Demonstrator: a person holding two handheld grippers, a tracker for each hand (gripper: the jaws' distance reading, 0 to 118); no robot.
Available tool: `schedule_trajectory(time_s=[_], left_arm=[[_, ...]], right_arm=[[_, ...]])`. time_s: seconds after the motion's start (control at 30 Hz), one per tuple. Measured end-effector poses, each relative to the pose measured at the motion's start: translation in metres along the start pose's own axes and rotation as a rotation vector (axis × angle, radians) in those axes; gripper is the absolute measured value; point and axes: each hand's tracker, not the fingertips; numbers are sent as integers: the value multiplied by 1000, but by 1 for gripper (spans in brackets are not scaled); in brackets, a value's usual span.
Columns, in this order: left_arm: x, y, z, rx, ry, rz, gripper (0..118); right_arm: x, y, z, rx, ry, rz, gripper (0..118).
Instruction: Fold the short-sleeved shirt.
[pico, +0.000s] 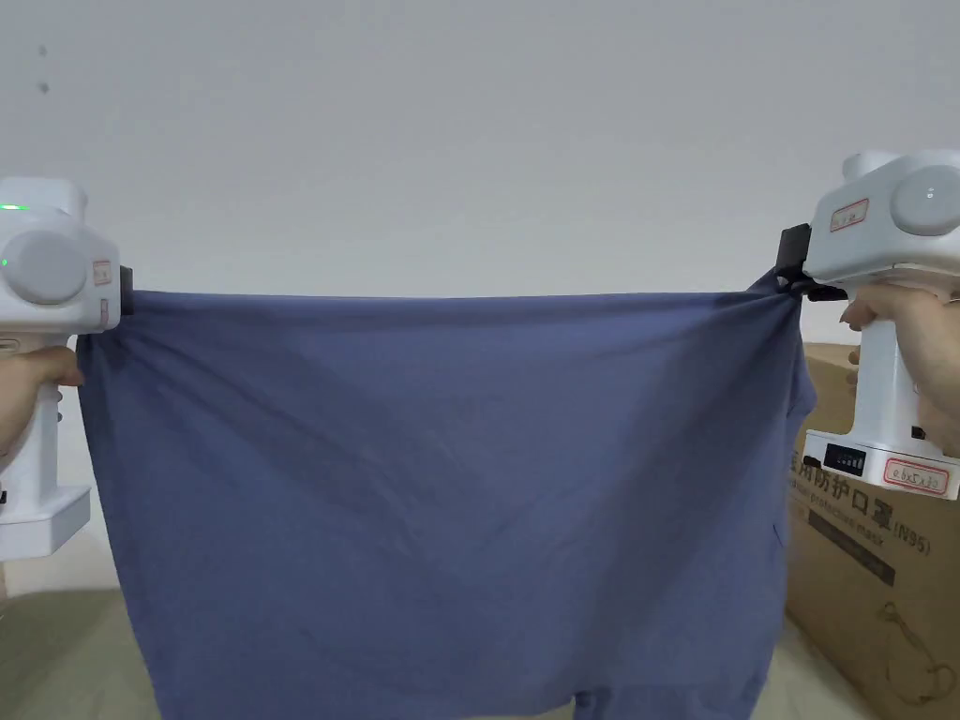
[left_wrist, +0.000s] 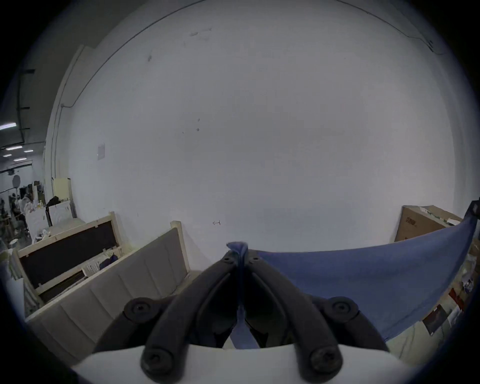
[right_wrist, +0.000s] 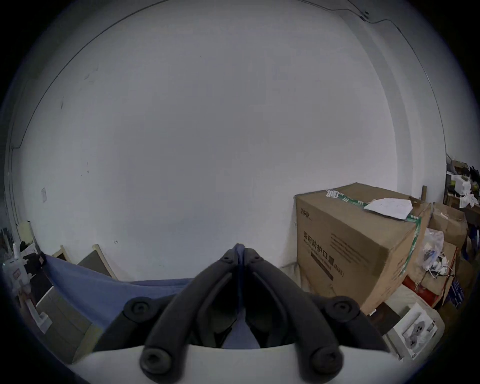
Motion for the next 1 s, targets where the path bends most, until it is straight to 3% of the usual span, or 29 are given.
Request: schedule_trajectory(time_s=[0.23, 0.4, 0.57, 0.73, 0.93, 1.0], left_arm=[[17, -114, -54, -175, 4, -21, 2], [37, -240, -96, -400, 14, -39, 2], [47, -350, -111, -604, 10, -55, 2], [33, -419, -106, -709, 12, -7, 2], [7, -430, -56, -717, -10, -30, 2], [0, -426, -40, -726, -46, -82, 2]], right_arm=[[17, -103, -66, -218, -38, -3, 3], [34, -221, -123, -444, -93, 18, 3], [63, -333, -157, -648, -141, -25, 3], [85, -406, -148, -761, -158, -69, 3], [105, -428, -95, -779, -142, -93, 3], [107, -429, -58, -728, -143, -151, 3]])
